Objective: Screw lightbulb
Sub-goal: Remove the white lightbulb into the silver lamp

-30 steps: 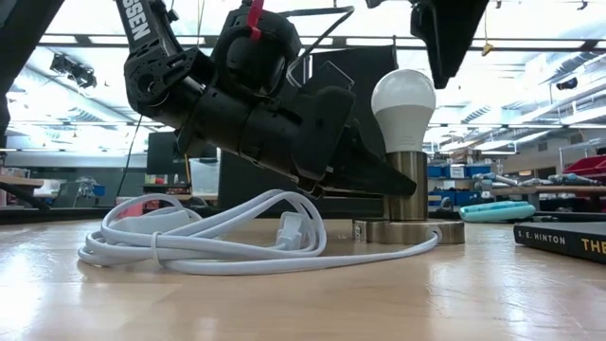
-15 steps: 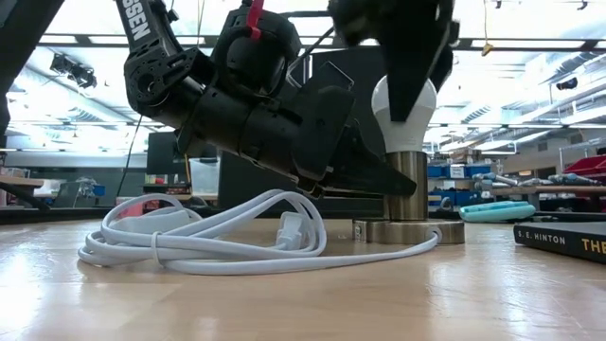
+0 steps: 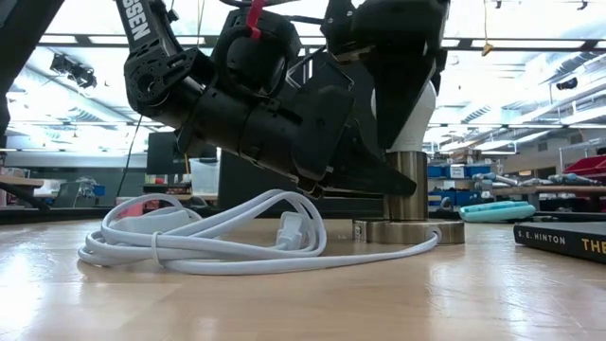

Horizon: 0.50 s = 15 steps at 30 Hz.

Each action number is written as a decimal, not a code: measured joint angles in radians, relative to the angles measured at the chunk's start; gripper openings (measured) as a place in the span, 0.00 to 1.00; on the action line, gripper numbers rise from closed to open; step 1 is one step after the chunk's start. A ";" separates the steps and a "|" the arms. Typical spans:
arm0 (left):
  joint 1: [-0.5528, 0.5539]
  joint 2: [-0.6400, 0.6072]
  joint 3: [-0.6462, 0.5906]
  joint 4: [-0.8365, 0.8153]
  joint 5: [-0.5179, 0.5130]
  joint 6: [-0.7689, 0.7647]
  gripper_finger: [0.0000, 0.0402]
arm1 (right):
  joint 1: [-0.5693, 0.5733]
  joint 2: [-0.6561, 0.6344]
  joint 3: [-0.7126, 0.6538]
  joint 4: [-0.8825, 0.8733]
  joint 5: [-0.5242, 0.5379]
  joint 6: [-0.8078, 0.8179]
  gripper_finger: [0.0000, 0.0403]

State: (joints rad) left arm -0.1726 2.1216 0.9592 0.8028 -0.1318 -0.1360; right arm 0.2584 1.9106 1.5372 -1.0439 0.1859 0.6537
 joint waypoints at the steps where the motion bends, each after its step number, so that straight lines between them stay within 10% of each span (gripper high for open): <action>1: 0.000 0.000 0.000 0.000 0.000 0.000 0.44 | 0.000 0.000 0.000 0.005 0.000 -0.003 0.77; 8: 0.000 0.000 0.000 0.000 0.000 0.000 0.44 | -0.005 0.000 0.000 0.007 -0.024 -0.076 0.62; 15: 0.000 0.000 0.000 -0.001 0.000 0.001 0.44 | -0.016 -0.002 0.000 0.006 -0.104 -0.365 0.66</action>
State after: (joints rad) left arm -0.1726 2.1216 0.9596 0.8021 -0.1314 -0.1352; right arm 0.2421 1.9091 1.5372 -1.0382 0.0824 0.2889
